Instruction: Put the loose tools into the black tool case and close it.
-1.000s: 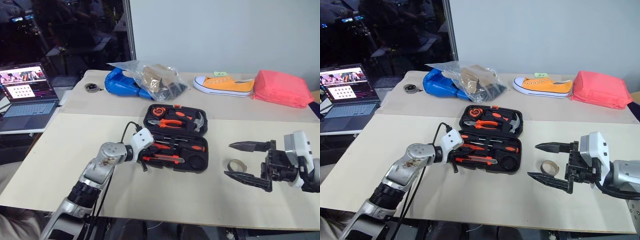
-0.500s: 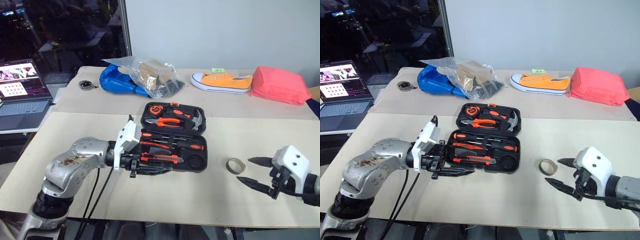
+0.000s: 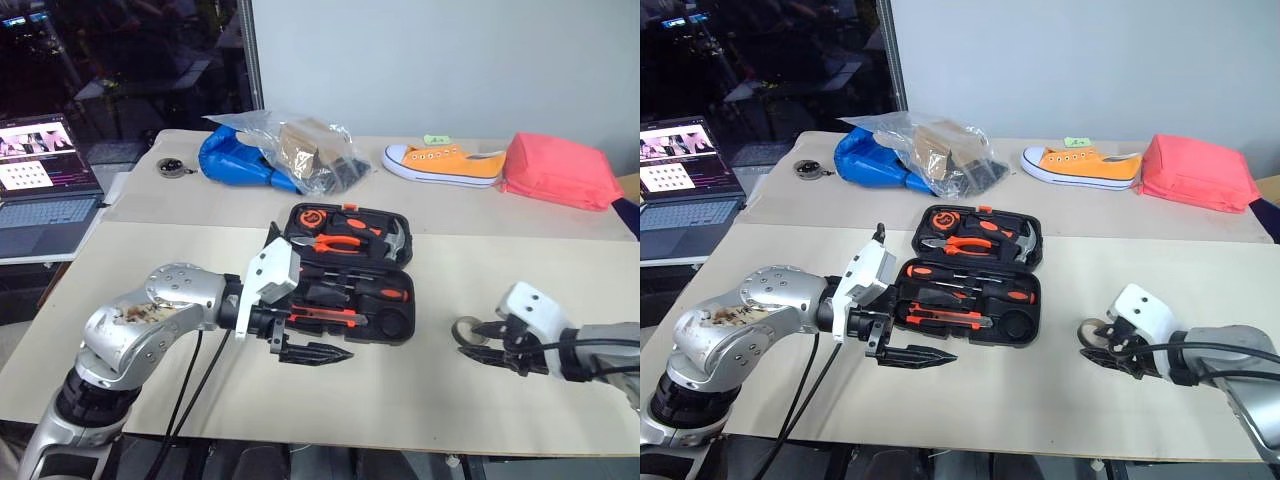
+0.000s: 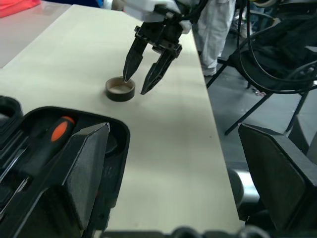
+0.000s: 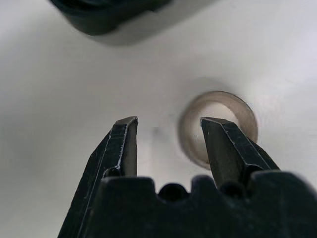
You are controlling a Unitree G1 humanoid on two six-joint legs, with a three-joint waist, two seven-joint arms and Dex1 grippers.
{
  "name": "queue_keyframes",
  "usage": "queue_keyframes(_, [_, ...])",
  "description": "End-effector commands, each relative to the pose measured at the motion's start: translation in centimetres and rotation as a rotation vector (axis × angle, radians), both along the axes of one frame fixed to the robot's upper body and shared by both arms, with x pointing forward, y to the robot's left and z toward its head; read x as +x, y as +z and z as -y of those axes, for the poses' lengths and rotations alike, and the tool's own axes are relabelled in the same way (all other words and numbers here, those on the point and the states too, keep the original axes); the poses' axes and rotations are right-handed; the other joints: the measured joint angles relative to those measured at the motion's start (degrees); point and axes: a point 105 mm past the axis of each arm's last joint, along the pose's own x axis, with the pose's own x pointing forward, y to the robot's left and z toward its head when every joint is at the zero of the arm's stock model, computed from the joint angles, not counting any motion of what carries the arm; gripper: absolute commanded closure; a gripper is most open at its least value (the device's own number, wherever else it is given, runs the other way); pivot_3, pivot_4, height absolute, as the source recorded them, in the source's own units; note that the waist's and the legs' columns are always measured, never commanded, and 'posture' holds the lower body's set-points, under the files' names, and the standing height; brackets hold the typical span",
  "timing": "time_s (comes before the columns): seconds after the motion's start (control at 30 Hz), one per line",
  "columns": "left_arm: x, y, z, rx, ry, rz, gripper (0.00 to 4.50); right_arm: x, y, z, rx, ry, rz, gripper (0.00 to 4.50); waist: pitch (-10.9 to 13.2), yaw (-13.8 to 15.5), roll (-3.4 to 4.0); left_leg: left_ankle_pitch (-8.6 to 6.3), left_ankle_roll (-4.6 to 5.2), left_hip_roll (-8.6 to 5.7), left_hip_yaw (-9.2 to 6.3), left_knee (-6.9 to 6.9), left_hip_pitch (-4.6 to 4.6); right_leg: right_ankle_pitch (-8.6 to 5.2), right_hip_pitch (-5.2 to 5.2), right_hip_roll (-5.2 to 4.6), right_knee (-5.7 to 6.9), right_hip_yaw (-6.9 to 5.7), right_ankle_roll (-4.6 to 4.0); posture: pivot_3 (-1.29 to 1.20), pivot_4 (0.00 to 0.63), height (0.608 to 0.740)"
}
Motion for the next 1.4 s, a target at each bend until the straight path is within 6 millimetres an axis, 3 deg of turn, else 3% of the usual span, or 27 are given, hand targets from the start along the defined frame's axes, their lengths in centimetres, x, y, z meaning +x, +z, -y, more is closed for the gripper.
queue_keyframes(0.03, [-0.2,0.5,0.2,0.001,0.003,0.064,0.03,1.1,-0.4,0.7,-0.029,-0.027,-0.013,2.62,0.0,0.0,0.01,0.0,0.0,0.0,0.0,0.0,0.0,0.0,0.0,0.0,0.0,0.0,0.0,0.0,0.15,0.74])
queue_keyframes(0.23, [0.1,1.0,0.3,-0.019,0.034,0.081,0.03,1.8,0.0,0.5,-0.021,0.005,-0.017,4.43,0.0,0.1,0.02,0.0,0.0,0.0,0.01,0.0,-0.01,0.0,-0.01,0.0,0.01,0.0,-0.02,0.0,0.15,0.74])
queue_keyframes(0.37, [0.7,1.6,0.1,-0.055,0.083,0.097,0.03,1.7,1.2,-0.1,-0.01,0.056,0.012,4.43,0.0,0.1,0.02,0.0,0.0,0.01,0.0,0.0,0.0,0.01,-0.01,0.01,0.02,0.0,-0.01,0.0,0.15,0.74])
queue_keyframes(0.47, [2.2,2.3,-1.0,-0.101,0.163,0.095,0.03,0.9,4.1,-2.9,0.075,0.204,0.065,4.43,0.0,0.0,0.05,0.0,0.0,0.01,-0.01,0.0,-0.01,0.0,-0.02,0.01,0.04,-0.01,-0.01,0.0,0.15,0.74])
queue_keyframes(0.57, [2.2,2.6,-2.6,-0.09,0.163,0.084,0.03,0.7,6.0,-5.9,0.109,0.32,0.089,4.43,0.1,-0.7,0.07,0.0,0.0,0.09,-0.01,0.0,0.04,0.03,-0.02,0.11,0.08,0.0,-0.05,0.0,0.15,0.74])
queue_keyframes(0.7, [1.1,2.8,-4.6,-0.076,0.164,0.064,0.03,0.7,5.9,-10.3,0.1,0.48,0.058,4.43,0.1,-1.6,-0.01,0.0,0.0,0.22,-0.01,-0.03,0.11,0.04,-0.01,0.12,0.08,-0.03,-0.09,0.0,0.15,0.74])
queue_keyframes(0.8, [0.1,2.6,-5.5,-0.051,0.171,0.054,0.03,1.3,5.1,-12.2,0.073,0.525,0.026,4.43,0.2,-1.6,-0.15,0.0,0.0,0.26,-0.01,-0.12,0.1,0.05,-0.07,0.1,0.08,-0.03,-0.15,0.0,0.15,0.74])
queue_keyframes(0.97, [-1.0,1.7,-6.4,-0.008,0.212,0.048,0.03,2.5,3.7,-12.5,-0.022,0.551,0.001,4.43,0.3,-0.7,-0.14,0.0,-0.01,0.12,0.01,-0.18,-0.04,0.24,-0.18,-0.19,0.04,-0.14,-0.51,0.0,0.15,0.74])
queue_keyframes(1.4, [-1.3,0.9,-6.6,-0.017,0.285,0.054,0.03,1.8,0.9,-11.3,-0.139,0.597,-0.106,4.43,0.3,-0.1,-0.15,-0.01,-0.01,0.17,0.06,-0.24,0.1,0.24,-0.17,-0.13,0.08,-0.14,-0.62,0.0,0.15,0.74])
